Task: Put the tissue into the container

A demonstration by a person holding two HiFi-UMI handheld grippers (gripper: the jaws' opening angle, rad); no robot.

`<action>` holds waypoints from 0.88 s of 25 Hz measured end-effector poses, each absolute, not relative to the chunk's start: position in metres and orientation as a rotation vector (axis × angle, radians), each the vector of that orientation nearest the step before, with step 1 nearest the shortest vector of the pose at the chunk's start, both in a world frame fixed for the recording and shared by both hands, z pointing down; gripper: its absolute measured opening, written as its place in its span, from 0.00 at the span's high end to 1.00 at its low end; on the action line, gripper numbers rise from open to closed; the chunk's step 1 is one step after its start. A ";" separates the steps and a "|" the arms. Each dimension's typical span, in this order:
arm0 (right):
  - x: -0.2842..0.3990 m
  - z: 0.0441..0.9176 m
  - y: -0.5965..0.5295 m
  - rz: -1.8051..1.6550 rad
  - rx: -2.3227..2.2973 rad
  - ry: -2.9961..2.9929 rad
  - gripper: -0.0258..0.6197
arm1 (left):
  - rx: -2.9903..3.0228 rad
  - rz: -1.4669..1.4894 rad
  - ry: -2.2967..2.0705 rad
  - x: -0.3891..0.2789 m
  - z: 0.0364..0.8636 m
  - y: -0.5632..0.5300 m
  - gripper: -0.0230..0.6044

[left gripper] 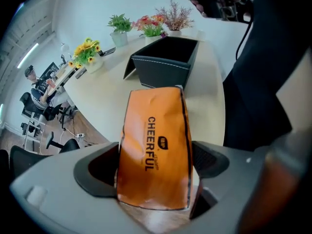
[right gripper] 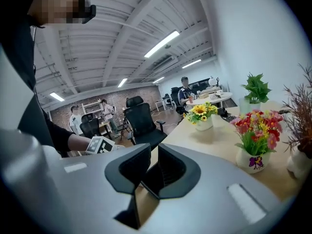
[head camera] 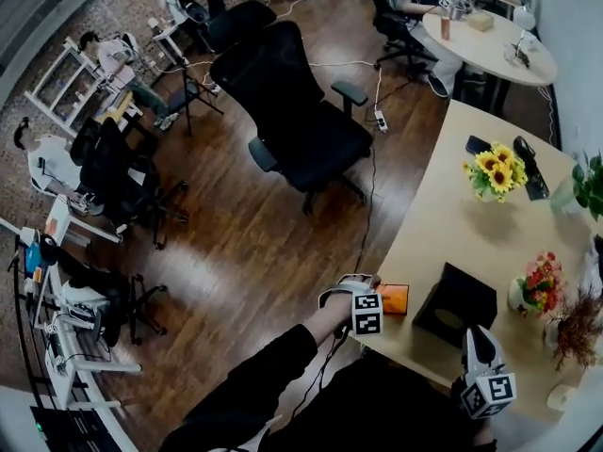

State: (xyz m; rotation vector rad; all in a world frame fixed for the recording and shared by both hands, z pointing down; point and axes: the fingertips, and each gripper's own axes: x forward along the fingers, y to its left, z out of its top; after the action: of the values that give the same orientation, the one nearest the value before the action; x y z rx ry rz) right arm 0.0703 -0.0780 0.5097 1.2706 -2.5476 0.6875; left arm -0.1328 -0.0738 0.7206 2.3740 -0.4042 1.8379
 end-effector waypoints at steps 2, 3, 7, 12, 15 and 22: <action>0.071 0.510 -0.085 0.691 1.260 -2.563 0.89 | 2.365 1.879 -0.428 -0.136 0.728 -0.077 0.25; 0.071 0.511 -0.088 0.695 1.255 -2.568 0.89 | 2.365 1.894 -0.438 -0.137 0.730 -0.078 0.27; 0.071 0.521 -0.094 0.714 1.231 -2.584 0.89 | 2.350 1.928 -0.460 -0.140 0.730 -0.078 0.33; 0.061 0.524 -0.108 0.714 1.198 -2.623 0.89 | 2.310 1.944 -0.493 -0.147 0.728 -0.078 0.35; 0.057 0.522 -0.108 0.730 1.181 -2.620 0.89 | 2.306 1.941 -0.501 -0.148 0.718 -0.073 0.36; 0.066 0.524 -0.105 0.739 1.198 -2.605 0.89 | 2.287 1.855 -0.579 -0.148 0.679 -0.073 0.36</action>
State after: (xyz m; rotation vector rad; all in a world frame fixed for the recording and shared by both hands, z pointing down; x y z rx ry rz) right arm 0.0660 -0.1055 0.5240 1.1983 -2.6047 0.7386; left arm -0.1481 -0.0730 0.6787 2.2867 -0.5793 1.8550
